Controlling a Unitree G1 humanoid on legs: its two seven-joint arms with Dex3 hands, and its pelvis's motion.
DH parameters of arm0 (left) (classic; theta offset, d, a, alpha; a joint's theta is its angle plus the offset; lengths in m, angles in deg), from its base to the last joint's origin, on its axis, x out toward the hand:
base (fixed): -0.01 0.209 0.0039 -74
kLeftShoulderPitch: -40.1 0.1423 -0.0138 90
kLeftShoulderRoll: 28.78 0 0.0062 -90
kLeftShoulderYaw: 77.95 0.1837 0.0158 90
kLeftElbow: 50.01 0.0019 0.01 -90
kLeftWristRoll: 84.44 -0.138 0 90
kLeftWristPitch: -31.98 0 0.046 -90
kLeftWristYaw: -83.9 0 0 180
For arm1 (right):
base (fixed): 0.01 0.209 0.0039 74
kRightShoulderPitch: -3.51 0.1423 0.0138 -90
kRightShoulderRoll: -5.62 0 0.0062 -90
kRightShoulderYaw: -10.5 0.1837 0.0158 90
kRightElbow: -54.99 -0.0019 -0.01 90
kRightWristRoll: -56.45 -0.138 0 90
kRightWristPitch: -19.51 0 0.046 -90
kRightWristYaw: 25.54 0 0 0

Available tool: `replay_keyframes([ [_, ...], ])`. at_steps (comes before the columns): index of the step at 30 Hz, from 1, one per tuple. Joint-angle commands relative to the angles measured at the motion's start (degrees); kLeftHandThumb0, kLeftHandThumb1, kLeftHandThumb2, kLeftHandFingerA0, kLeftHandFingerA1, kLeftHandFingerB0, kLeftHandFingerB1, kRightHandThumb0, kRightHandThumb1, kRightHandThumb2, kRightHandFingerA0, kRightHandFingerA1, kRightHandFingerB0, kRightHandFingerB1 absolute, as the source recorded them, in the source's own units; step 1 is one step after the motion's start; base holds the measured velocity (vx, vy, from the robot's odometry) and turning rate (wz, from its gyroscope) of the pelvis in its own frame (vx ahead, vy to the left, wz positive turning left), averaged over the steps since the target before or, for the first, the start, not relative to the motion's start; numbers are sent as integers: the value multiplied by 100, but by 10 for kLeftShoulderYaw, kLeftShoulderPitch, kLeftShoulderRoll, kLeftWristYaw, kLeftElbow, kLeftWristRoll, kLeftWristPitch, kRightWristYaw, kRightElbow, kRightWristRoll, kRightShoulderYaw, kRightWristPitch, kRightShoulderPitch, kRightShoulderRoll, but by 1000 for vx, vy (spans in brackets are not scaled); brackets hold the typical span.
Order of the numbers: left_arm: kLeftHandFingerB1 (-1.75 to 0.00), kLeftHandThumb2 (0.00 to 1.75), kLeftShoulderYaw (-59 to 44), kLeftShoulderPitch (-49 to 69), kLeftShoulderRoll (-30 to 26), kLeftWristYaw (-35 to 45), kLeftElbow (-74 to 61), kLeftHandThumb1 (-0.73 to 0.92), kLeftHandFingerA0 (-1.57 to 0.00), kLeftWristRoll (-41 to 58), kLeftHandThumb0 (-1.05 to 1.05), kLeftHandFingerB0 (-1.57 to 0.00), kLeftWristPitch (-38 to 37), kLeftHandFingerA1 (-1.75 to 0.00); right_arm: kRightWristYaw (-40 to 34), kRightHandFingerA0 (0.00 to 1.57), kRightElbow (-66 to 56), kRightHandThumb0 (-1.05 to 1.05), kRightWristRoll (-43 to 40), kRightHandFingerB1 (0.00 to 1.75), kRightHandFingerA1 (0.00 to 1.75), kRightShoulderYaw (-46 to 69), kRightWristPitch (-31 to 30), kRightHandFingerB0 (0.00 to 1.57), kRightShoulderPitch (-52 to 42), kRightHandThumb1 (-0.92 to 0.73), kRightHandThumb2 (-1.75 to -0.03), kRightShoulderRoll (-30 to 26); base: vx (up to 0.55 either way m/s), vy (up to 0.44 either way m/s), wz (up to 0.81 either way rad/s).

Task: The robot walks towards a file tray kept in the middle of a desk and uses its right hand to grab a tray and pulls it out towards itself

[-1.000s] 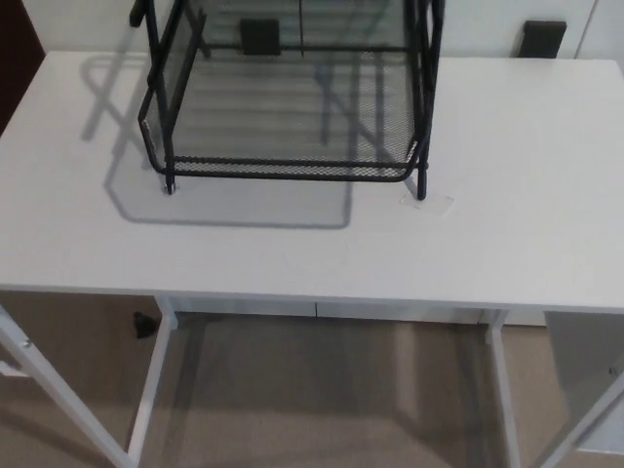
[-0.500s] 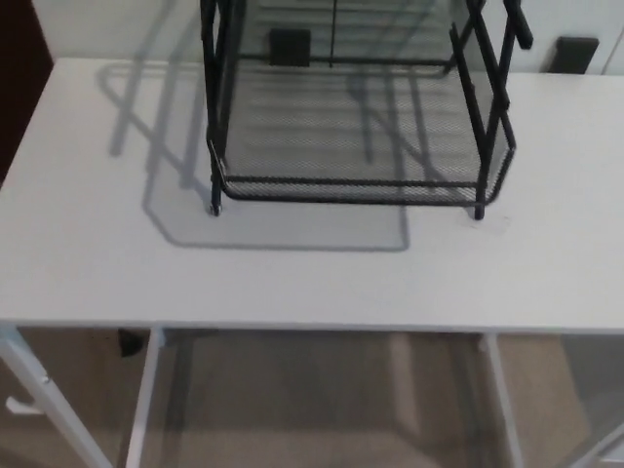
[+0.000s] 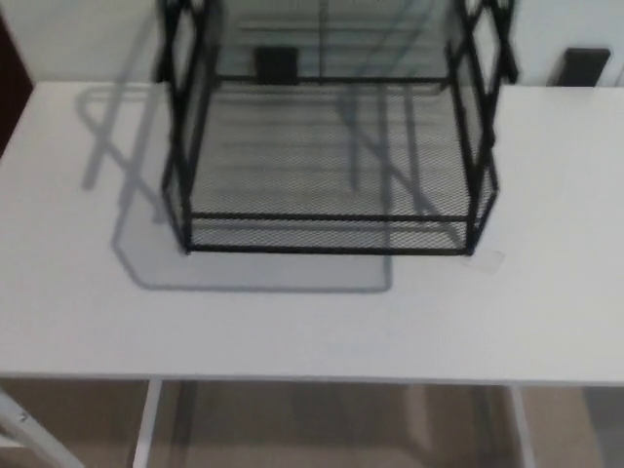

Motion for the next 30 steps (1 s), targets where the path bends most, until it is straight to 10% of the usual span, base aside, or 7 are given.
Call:
replay_keyframes([
  [1, -38, 70, -4, 14, -7, 3, -12, 64, -24, 1, -37, -21, -5, -42, 2, 66, -3, -43, 5, 44, 50, -4, -2, 53, -4, -56, -56, -7, 48, -113, -4],
  [17, -38, 70, 1, 34, -15, -1, -21, 63, -26, -8, -38, -21, -15, -43, 3, 70, -70, -48, 14, 45, 50, -33, 53, 58, -72, -54, -57, 2, 45, 103, 0],
  [30, -38, 70, -4, 25, -20, 3, -33, 63, -26, -3, -37, -21, -5, -43, 46, 72, -375, -56, -117, 41, 48, 2, 166, 57, -286, -54, -60, -4, 12, -33, 3],
])
